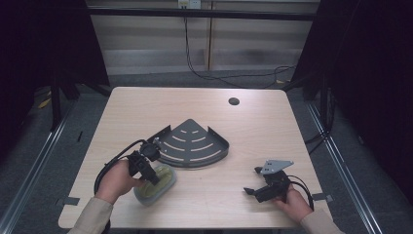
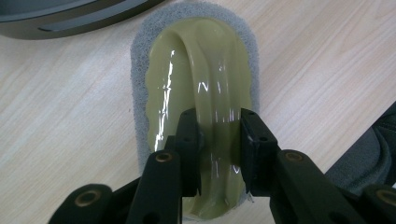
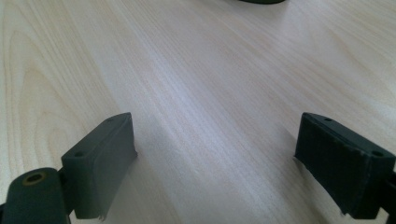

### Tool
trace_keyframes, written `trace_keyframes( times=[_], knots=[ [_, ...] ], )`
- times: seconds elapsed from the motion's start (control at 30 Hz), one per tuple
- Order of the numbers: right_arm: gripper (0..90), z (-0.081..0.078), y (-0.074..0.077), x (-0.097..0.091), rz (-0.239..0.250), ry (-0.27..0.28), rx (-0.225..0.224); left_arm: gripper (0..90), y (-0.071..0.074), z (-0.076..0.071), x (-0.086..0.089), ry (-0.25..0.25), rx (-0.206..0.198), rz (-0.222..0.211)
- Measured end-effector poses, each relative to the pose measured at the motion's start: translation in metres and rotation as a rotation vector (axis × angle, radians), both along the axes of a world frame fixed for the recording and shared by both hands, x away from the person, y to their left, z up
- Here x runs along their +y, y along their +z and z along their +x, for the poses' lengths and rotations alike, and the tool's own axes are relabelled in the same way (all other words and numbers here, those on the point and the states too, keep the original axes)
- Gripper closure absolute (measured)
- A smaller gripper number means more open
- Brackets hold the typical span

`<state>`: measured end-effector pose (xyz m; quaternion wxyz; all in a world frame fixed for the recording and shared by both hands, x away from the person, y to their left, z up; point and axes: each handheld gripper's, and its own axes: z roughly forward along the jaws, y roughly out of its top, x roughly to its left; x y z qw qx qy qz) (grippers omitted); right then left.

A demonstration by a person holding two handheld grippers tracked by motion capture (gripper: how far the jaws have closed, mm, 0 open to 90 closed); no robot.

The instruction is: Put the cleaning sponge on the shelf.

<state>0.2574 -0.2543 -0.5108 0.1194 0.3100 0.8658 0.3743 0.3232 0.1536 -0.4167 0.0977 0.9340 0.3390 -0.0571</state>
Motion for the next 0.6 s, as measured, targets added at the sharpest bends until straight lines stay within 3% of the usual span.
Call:
trace_keyframes(
  times=[0.23, 0.6],
  knots=[
    [11.4, 0.0, 0.0, 0.0, -0.001, 0.0, -0.001, 71.8, 0.01, 0.001, 0.006, 0.008, 0.002, -0.012],
    [11.5, 0.0, 0.0, 0.0, 0.0, 0.0, 0.0, 71.7, 0.028, 0.005, 0.012, 0.013, 0.007, 0.007]
  ],
)
